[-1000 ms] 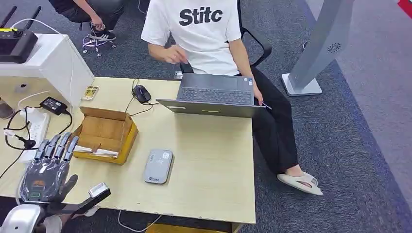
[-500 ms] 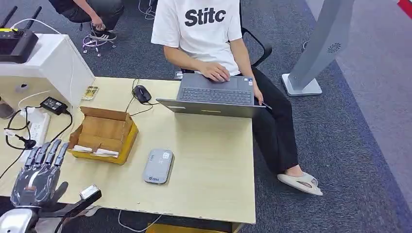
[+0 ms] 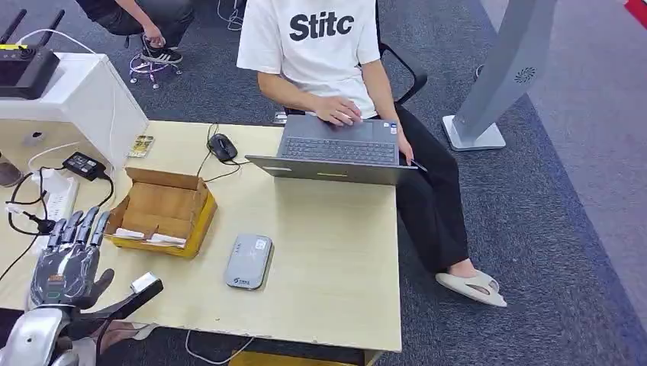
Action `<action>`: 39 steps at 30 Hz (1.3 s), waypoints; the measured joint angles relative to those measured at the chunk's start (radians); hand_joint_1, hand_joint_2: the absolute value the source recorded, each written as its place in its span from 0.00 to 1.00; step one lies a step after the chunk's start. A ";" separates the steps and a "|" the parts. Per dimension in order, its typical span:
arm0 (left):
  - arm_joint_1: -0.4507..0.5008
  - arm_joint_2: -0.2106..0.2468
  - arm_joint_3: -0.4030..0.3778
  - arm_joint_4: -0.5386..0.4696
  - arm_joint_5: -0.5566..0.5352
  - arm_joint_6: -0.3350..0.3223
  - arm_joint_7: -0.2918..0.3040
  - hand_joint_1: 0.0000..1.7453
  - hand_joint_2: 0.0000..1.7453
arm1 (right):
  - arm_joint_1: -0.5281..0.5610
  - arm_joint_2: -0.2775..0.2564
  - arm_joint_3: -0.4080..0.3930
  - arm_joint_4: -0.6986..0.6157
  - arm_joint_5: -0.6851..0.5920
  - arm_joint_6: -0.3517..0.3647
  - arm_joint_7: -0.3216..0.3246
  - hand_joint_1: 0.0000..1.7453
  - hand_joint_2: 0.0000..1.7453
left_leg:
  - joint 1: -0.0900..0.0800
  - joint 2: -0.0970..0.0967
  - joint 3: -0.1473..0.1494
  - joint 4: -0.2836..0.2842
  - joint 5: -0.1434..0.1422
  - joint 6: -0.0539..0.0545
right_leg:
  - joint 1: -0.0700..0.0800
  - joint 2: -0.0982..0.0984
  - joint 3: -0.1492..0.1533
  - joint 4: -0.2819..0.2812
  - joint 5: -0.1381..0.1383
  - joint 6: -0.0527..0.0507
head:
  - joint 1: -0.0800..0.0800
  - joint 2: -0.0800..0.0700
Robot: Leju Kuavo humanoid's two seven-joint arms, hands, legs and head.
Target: Pass the card to the sensor for recognition and then transmit it.
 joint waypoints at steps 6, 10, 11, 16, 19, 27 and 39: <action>-0.044 -0.028 0.000 0.057 0.028 0.002 -0.040 0.00 1.00 | 0.000 0.000 0.000 0.000 0.011 0.000 -0.003 0.00 1.00 | 0.000 0.000 0.000 0.000 0.000 0.000 | 0.000 0.000 0.000 0.000 0.000 0.000 | 0.000 0.000; -0.066 -0.046 0.000 0.084 0.045 -0.001 -0.052 0.00 1.00 | -0.001 0.000 0.000 0.000 0.020 0.001 -0.003 0.00 1.00 | 0.000 0.000 0.000 0.000 0.000 0.000 | 0.000 0.000 0.000 0.000 0.000 0.000 | 0.000 0.000; -0.072 -0.050 0.000 0.090 0.044 -0.002 -0.055 0.00 1.00 | -0.001 0.000 0.001 0.000 0.021 0.002 -0.003 0.00 1.00 | 0.000 0.000 0.000 0.000 0.000 0.000 | 0.000 0.000 0.000 0.000 0.000 0.000 | 0.000 0.000; -0.096 -0.064 -0.001 0.125 0.042 -0.006 -0.060 0.00 1.00 | -0.001 0.000 0.001 0.000 0.027 0.007 -0.003 0.00 1.00 | 0.000 0.000 0.000 0.000 0.000 0.000 | 0.000 0.000 0.000 0.000 0.000 0.000 | 0.000 0.000; -0.106 -0.071 -0.001 0.144 0.051 -0.009 -0.071 0.00 1.00 | -0.002 0.000 0.001 0.000 0.032 0.014 0.000 0.00 1.00 | 0.000 0.000 0.000 0.000 0.000 0.000 | 0.000 0.000 0.000 0.000 0.000 0.000 | 0.000 0.000; -0.129 -0.087 -0.002 0.183 0.062 -0.014 -0.079 0.00 1.00 | -0.004 0.000 0.002 0.000 0.039 0.016 0.000 0.00 1.00 | 0.000 0.000 0.000 0.000 0.000 0.000 | 0.000 0.000 -0.001 0.000 0.000 0.000 | 0.000 0.000; -0.171 -0.122 -0.022 0.261 0.092 -0.013 -0.104 0.00 1.00 | -0.006 0.000 0.003 0.000 0.063 0.018 0.000 0.00 1.00 | 0.000 0.000 0.000 0.000 0.000 0.000 | 0.000 0.000 -0.001 0.000 0.000 0.000 | 0.000 0.000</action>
